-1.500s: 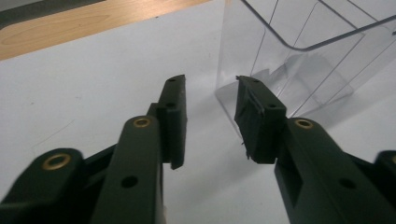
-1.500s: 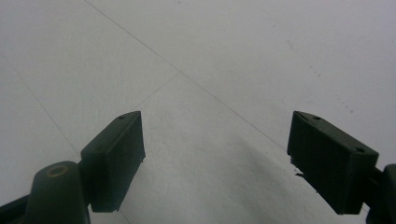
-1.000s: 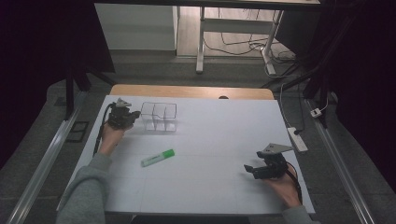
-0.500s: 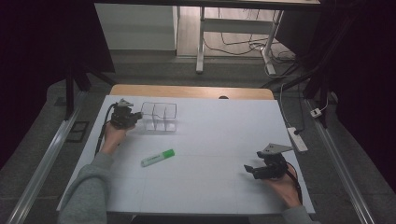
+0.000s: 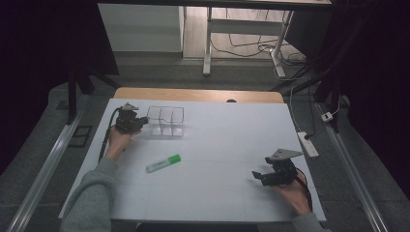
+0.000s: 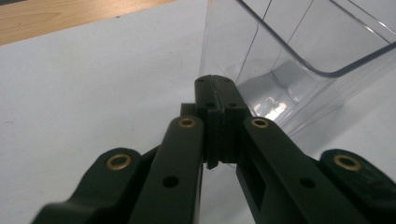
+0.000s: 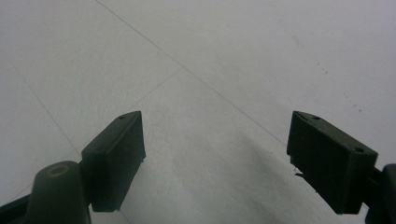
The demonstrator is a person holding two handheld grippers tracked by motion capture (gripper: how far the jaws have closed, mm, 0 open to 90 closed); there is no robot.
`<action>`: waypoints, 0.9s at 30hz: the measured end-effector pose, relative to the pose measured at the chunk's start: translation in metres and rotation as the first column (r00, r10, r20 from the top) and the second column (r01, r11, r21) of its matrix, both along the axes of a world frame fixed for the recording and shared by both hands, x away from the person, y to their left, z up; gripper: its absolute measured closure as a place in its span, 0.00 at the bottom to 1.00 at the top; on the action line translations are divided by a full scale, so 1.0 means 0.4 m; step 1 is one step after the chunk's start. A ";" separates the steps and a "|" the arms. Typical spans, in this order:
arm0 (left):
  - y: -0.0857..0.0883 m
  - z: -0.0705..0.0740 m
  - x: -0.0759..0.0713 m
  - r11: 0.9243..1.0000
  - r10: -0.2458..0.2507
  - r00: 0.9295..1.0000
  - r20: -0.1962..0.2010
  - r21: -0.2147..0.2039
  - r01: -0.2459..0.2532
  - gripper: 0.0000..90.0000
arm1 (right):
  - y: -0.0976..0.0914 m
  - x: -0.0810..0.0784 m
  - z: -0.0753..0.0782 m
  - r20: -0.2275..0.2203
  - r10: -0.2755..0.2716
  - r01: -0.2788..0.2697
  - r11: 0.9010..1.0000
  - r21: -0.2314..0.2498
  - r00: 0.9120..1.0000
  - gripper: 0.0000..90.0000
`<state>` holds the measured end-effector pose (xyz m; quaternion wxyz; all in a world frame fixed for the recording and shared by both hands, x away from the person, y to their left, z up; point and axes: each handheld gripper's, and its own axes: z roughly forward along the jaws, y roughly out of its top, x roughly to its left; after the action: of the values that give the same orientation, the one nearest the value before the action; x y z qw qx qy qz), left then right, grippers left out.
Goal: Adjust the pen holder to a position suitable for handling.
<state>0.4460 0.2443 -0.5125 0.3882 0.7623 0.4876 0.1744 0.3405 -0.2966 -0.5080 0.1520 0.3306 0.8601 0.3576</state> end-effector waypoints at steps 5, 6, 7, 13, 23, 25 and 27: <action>-0.020 0.001 0.001 1.000 -0.022 1.000 -0.004 0.007 0.022 0.99 | -0.001 0.000 0.001 0.002 -0.001 0.001 1.000 -0.001 1.000 0.20; -0.020 0.001 0.001 1.000 -0.022 1.000 -0.004 0.007 0.022 0.99 | -0.001 0.000 0.001 0.002 -0.001 0.001 1.000 -0.001 1.000 0.20; -0.027 0.002 0.001 1.000 -0.027 1.000 -0.004 0.007 0.027 0.99 | -0.001 0.000 0.001 0.002 -0.004 0.004 1.000 -0.002 1.000 0.20; -0.048 0.000 0.003 0.999 -0.046 0.999 -0.011 0.017 0.047 0.99 | 0.000 0.000 0.000 -0.002 -0.005 0.005 1.000 -0.004 1.000 0.20; -0.088 0.001 0.003 0.995 -0.089 0.996 -0.015 0.034 0.089 0.99 | 0.001 0.001 -0.003 -0.002 -0.005 0.005 1.000 -0.008 1.000 0.20; -0.095 0.002 0.003 0.995 -0.093 0.996 -0.016 0.035 0.094 0.99 | 0.001 0.001 -0.003 -0.002 -0.005 0.005 1.000 -0.007 1.000 0.20; -0.101 0.003 0.004 0.995 -0.098 0.995 -0.015 0.033 0.099 0.99 | 0.001 0.001 -0.003 -0.002 -0.006 0.006 1.000 -0.007 1.000 0.20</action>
<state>0.4475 0.2039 -0.5112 0.3803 0.7930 0.4490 0.1579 0.3410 -0.2961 -0.5091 0.1532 0.3328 0.8605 0.3540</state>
